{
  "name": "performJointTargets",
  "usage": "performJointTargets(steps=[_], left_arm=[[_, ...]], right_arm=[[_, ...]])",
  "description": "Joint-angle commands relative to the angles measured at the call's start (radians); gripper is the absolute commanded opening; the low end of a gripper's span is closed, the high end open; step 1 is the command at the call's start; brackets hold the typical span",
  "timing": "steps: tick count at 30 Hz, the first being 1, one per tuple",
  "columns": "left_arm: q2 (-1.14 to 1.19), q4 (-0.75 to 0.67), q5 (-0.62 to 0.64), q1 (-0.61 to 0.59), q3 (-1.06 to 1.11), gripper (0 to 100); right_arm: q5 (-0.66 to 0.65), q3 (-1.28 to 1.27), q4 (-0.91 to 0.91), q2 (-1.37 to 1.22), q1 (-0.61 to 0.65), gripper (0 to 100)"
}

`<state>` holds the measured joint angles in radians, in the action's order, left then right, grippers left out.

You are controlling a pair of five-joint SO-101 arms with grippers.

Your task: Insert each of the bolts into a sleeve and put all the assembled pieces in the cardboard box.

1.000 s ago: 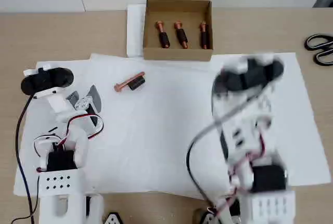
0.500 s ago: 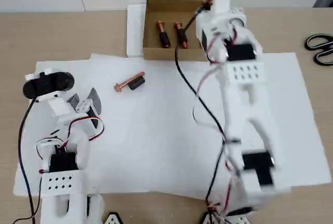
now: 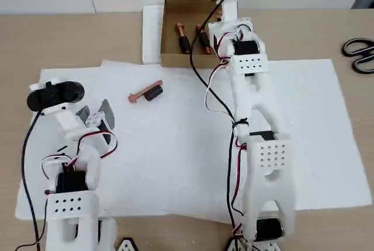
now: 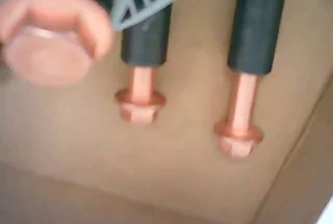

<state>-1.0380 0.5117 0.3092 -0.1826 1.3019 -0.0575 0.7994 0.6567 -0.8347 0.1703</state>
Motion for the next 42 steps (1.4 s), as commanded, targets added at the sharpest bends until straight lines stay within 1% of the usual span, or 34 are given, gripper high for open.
performJointTargets(steps=[1, 16, 22, 27, 30, 33, 37, 39, 42], left_arm=[[-0.021, -0.023, -0.003, 0.003, -0.004, 16], [-0.021, -0.023, -0.005, 0.003, -0.004, 16], [-0.021, -0.023, -0.005, 0.003, -0.004, 16], [-0.021, -0.023, -0.005, 0.003, -0.004, 16], [-0.021, -0.023, -0.005, 0.003, -0.002, 16], [-0.021, -0.023, -0.005, 0.003, -0.002, 16], [-0.021, -0.023, -0.005, 0.003, -0.002, 16], [-0.021, -0.023, -0.005, 0.003, -0.002, 16], [-0.021, -0.023, -0.005, 0.003, -0.002, 16]], right_arm=[[-0.011, 0.132, -0.021, -0.005, 0.005, 0.4], [-0.012, 0.14, -0.028, -0.084, 0.005, 1.5], [-0.014, 0.14, -0.028, -0.091, 0.007, 16.6], [-0.014, 0.153, -0.027, -0.084, 0.01, 17.7], [-0.014, 0.226, -0.008, -0.084, 0.024, 17.7], [-0.012, 0.338, 0.087, -0.084, 0.054, 17.7], [-0.005, 0.54, 0.335, -0.085, 0.133, 17.7], [0.06, 0.618, 0.455, -0.091, 0.183, 17.7], [0.212, 0.674, 0.573, -0.093, 0.24, 17.7]])
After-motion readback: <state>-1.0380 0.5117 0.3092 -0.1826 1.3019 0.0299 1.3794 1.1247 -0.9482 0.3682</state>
